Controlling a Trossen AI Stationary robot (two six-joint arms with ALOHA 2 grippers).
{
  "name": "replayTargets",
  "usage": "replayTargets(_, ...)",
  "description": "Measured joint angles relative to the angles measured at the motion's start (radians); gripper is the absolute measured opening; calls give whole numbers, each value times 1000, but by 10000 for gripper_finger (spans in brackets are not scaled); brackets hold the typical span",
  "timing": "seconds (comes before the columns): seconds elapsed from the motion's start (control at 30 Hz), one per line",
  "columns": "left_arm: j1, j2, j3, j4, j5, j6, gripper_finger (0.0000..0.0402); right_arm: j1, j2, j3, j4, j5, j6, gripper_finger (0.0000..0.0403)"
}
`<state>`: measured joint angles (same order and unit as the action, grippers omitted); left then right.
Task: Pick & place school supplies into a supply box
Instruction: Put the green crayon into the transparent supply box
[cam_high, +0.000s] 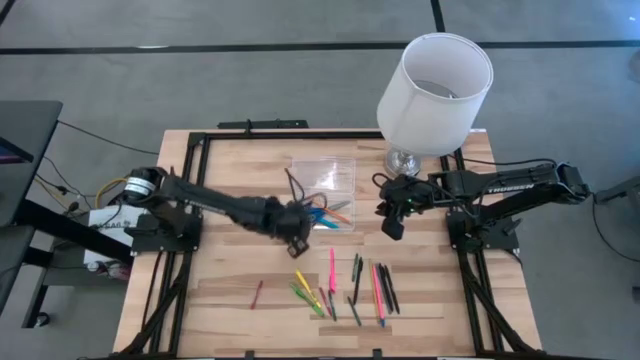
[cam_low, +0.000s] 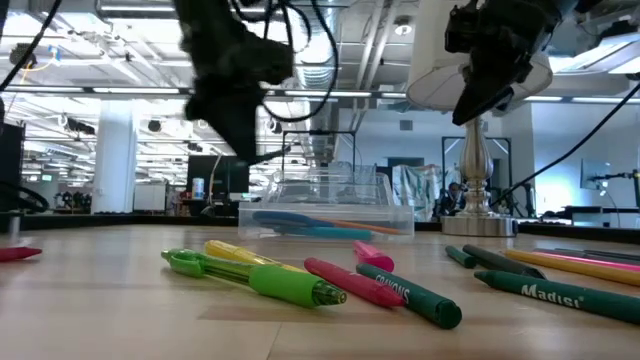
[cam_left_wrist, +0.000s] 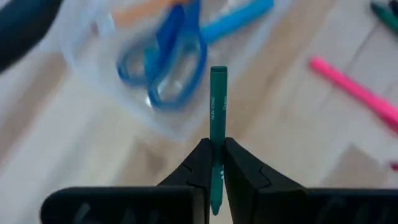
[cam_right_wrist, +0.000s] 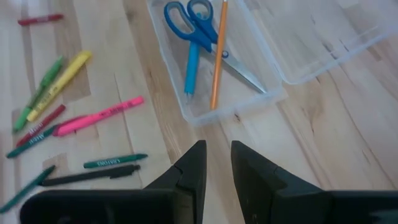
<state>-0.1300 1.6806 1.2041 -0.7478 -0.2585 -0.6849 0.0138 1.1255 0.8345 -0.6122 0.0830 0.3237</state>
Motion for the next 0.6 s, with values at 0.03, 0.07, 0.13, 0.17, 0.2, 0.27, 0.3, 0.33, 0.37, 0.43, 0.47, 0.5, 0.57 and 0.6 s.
replayTargets(0.03, 29, 0, 0, 22, 6, 52, 17, 0, 0, 0, 7, 0, 7, 67)
replayTargets(0.07, 56, 0, 0, 43, 15, 101, 17, 0, 0, 0, 14, 0, 15, 67)
replayTargets(0.13, 109, 0, 0, 87, 42, 191, 17, 0, 0, 0, 27, -1, 28, 67)
replayTargets(0.17, 136, 2, 0, 113, 59, 235, 17, 0, 0, 0, 29, 0, 38, 67)
replayTargets(0.2, 160, 5, 0, 137, 82, 282, 17, 0, 0, 0, 30, 0, 45, 67)
replayTargets(0.27, 202, 6, 0, 165, 125, 378, 17, 0, 0, 0, 30, 0, 66, 67)
replayTargets(0.3, 217, 6, 0, 179, 142, 427, 17, 0, 0, 0, 30, 0, 71, 67)
replayTargets(0.33, 232, 6, 0, 194, 155, 482, 17, 0, 0, 0, 30, 0, 78, 67)
replayTargets(0.37, 244, 6, 0, 205, 165, 533, 17, 0, 0, 0, 30, 0, 86, 67)
replayTargets(0.43, 266, 6, 0, 214, 180, 635, 17, 0, 0, 0, 30, 0, 100, 67)
replayTargets(0.47, 275, 6, 0, 219, 193, 681, 17, 0, 0, 0, 30, 1, 105, 67)
replayTargets(0.5, 284, 6, 0, 223, 206, 722, 17, 0, 0, 0, 31, 3, 113, 67)
replayTargets(0.57, 301, 6, 0, 227, 230, 788, 17, 0, 0, 0, 34, 21, 127, 67)
replayTargets(0.6, 308, 6, 0, 233, 242, 815, 17, 0, 0, 0, 40, 31, 133, 67)
